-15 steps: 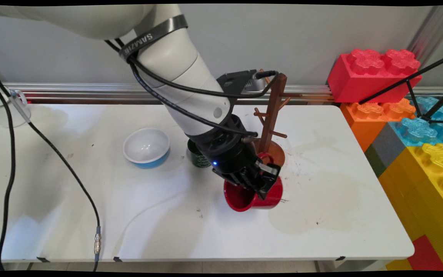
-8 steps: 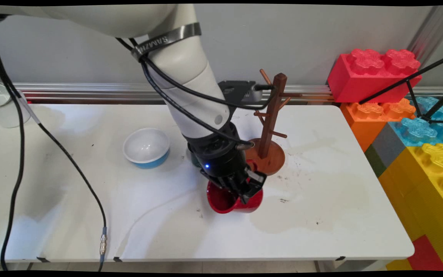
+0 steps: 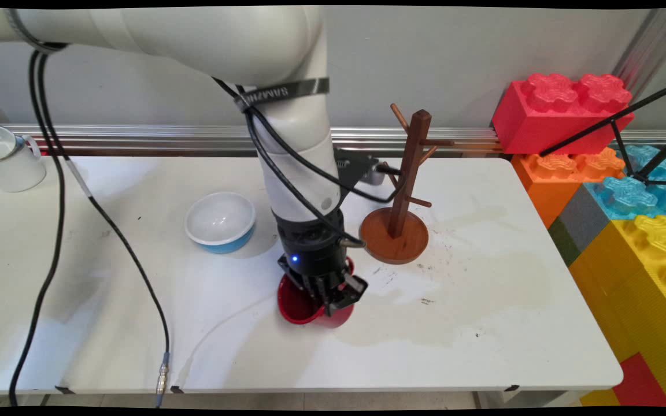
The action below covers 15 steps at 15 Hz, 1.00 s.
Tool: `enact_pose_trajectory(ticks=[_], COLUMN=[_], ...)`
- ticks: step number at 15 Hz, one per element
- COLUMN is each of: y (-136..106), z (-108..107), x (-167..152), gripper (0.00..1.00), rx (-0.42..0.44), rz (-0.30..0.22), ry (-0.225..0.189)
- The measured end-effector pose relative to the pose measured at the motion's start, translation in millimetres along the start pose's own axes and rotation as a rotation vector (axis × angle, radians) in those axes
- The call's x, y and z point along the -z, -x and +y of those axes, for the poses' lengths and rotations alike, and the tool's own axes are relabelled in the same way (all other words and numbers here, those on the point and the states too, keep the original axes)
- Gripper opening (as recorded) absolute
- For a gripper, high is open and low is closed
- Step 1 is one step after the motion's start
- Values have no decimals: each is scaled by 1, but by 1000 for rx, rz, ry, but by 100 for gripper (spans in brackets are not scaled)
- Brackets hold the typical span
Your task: Place the picked object on the table
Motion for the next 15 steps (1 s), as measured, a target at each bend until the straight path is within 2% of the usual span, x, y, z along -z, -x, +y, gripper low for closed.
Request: enact_pose_trajectory(ticks=[7,11,15], y=[-17,-32,-48], z=[-1,2,4], x=[-35,-51,-65], gripper=[0,0,0], rx=[-24,-26,-28], rz=[-136,-186,-213], ry=[-101,-136,-159])
